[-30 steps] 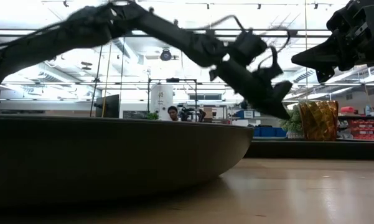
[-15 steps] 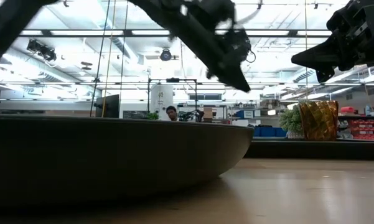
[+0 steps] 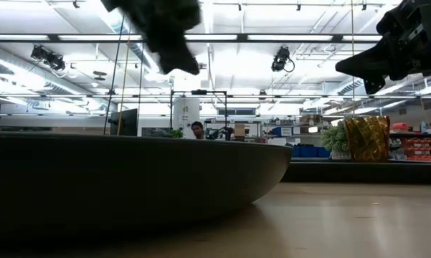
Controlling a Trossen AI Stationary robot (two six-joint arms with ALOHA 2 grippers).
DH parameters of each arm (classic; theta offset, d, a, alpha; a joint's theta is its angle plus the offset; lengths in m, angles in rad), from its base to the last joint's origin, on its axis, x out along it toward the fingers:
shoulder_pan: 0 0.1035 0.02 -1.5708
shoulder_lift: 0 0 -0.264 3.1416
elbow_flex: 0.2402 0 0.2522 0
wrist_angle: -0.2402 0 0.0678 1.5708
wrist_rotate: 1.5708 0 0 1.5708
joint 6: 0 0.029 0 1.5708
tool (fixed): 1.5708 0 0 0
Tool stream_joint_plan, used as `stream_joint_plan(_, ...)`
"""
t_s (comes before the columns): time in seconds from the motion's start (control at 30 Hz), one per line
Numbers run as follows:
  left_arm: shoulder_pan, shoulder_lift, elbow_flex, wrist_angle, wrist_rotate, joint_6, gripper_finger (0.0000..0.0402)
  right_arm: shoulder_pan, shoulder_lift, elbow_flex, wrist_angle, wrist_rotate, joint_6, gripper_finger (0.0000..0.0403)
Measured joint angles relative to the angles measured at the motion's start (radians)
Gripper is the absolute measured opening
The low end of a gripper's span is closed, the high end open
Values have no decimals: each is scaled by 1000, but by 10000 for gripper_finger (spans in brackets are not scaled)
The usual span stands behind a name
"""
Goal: Pick and place plate/cup/fork/spoon on tray
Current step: Put the black plate on the black serving tray to the bottom left of the brown cup
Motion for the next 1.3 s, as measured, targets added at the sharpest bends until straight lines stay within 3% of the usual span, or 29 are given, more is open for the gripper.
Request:
stream_joint_plan(0.23, -2, -164, -269, 47, 153, -208, 11, 0, 0, 0, 17, 0, 0, 27)
stream_joint_plan(0.47, -15, -164, -413, 100, 222, -432, 51, 0, 5, 0, 30, 0, 0, 27)
stream_joint_plan(0.7, -35, -124, -421, 149, 237, -464, 152, 0, 6, 0, 31, 0, 0, 27)
stream_joint_plan(0.83, -51, -71, -420, 168, 231, -474, 186, 0, 8, 0, 45, 0, 0, 27)
stream_joint_plan(1.3, -133, 111, -324, 171, 179, -434, 176, 0, 17, 0, 83, -5, 0, 27)
